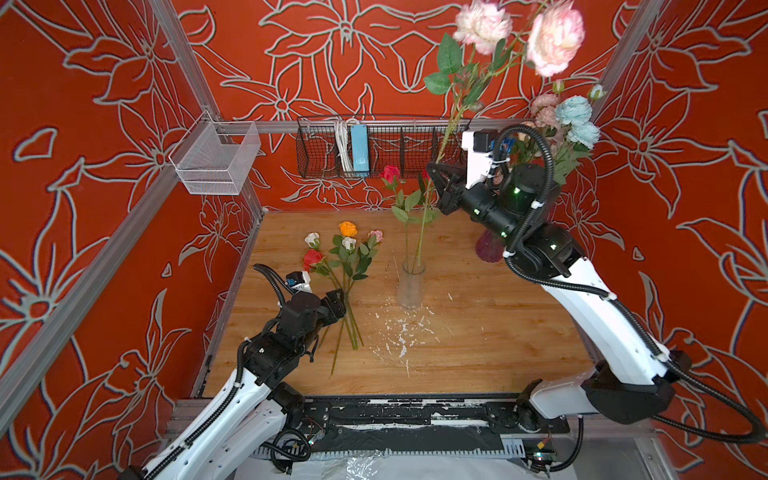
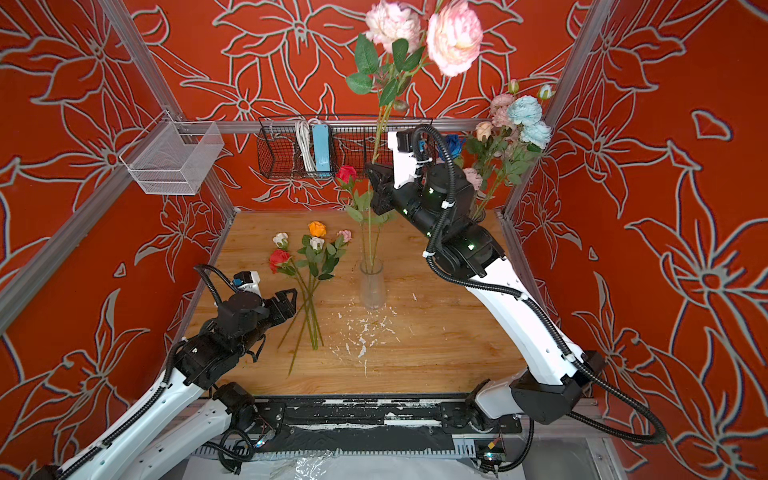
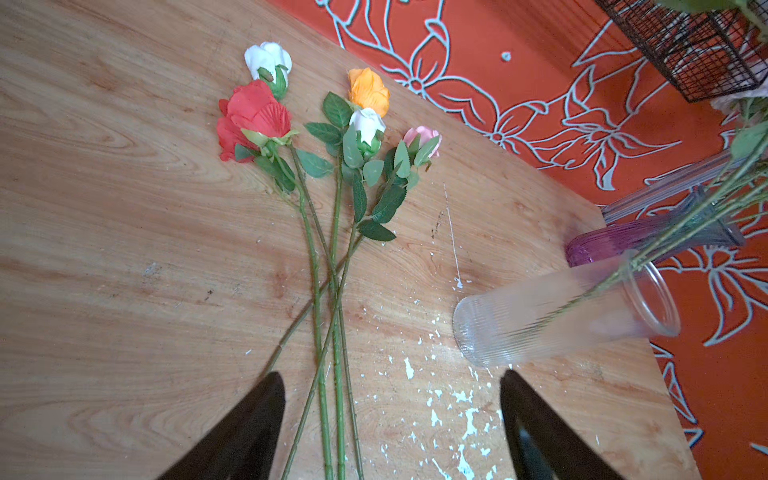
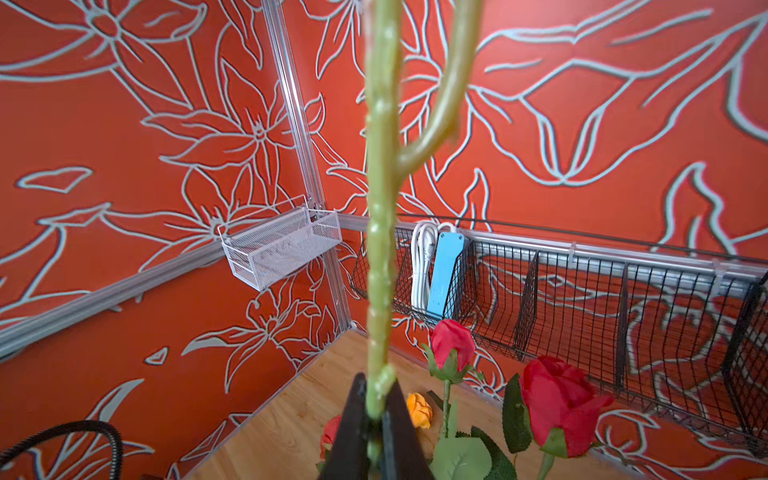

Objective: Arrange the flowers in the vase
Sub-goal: 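Raise the peony over the glass vase with the right gripper while the left withdraws, then lower the pink peony stem into the clear glass vase with the right gripper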

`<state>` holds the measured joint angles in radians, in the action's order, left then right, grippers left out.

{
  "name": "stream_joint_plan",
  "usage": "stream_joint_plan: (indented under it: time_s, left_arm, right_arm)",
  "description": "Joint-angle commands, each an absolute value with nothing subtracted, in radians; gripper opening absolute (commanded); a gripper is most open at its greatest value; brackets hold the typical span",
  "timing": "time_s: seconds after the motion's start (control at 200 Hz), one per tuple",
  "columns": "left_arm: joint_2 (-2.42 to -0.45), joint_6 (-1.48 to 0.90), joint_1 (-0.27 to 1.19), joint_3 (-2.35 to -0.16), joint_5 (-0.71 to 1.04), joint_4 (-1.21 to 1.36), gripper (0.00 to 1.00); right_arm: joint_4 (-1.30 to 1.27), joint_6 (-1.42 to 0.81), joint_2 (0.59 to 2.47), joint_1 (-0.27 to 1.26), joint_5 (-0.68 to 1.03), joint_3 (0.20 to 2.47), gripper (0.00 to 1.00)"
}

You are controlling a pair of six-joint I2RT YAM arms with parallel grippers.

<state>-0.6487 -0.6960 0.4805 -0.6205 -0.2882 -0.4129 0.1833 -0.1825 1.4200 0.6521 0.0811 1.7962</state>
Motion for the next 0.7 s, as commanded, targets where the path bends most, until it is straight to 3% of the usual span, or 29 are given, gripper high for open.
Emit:
stream_joint_plan:
  time_s: [0.0, 0.365, 0.696]
  left_arm:
    - [-0.644, -0.689, 0.468, -0.632, -0.283, -0.415, 0.81]
    - [-0.722, -0.687, 0.462, -0.653, -0.24, -0.345, 0.81]
    - [-0.78, -0.699, 0.46, -0.684, -0.196, -0.315, 0.81]
  right_arm:
    - [0.104, -0.159, 1.444, 0.622, 0.068, 1.739, 0.0]
    - [0.023, -0.151, 1.456, 0.593, 0.083, 1.567, 0.0]
    - [0.077, -0.158, 1.401, 0.586, 0.109, 1.66, 0.0]
